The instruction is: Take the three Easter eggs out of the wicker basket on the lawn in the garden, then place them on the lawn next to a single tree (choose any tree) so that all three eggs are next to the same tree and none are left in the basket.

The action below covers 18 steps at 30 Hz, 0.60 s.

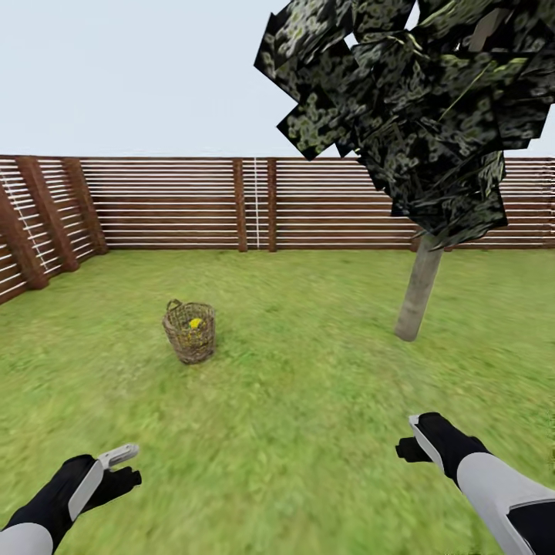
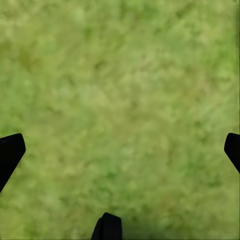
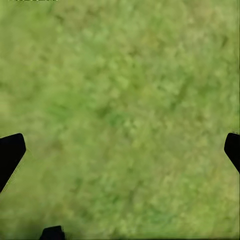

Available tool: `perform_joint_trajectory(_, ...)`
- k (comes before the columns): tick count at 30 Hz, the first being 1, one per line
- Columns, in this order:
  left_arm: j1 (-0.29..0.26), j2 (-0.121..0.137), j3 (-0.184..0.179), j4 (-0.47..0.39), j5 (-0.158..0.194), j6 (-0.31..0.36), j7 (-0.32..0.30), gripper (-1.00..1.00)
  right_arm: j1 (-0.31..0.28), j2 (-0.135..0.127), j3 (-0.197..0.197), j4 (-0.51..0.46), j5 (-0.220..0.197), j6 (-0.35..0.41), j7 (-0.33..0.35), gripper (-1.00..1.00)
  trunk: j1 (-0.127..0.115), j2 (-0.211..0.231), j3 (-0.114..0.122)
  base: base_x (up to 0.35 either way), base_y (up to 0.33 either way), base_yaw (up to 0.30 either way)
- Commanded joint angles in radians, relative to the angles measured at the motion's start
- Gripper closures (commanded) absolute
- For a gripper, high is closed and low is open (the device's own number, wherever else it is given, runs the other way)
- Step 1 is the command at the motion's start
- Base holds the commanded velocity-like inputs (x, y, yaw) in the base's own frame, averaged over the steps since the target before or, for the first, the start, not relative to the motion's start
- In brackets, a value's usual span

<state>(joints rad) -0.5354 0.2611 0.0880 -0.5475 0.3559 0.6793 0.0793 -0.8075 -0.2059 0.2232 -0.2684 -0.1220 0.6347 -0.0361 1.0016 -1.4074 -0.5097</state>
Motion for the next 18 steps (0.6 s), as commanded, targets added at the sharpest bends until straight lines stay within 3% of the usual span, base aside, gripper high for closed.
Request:
perform_joint_trajectory(1,0.0,0.0,0.001,-0.002,0.011,0.005,0.008,-1.0,-0.001,0.0,0.008,-0.001,-0.01,0.005,-0.004,-1.0,0.0,-0.001,-0.002,0.212,0.301,-0.278)
perform_joint_trajectory(18,0.0,0.006,0.001,-0.002,0.012,0.005,0.008,-1.0,-0.001,0.002,0.009,-0.001,-0.01,0.005,-0.003,-1.0,0.0,-0.001,-0.016,0.212,0.301,-0.278)
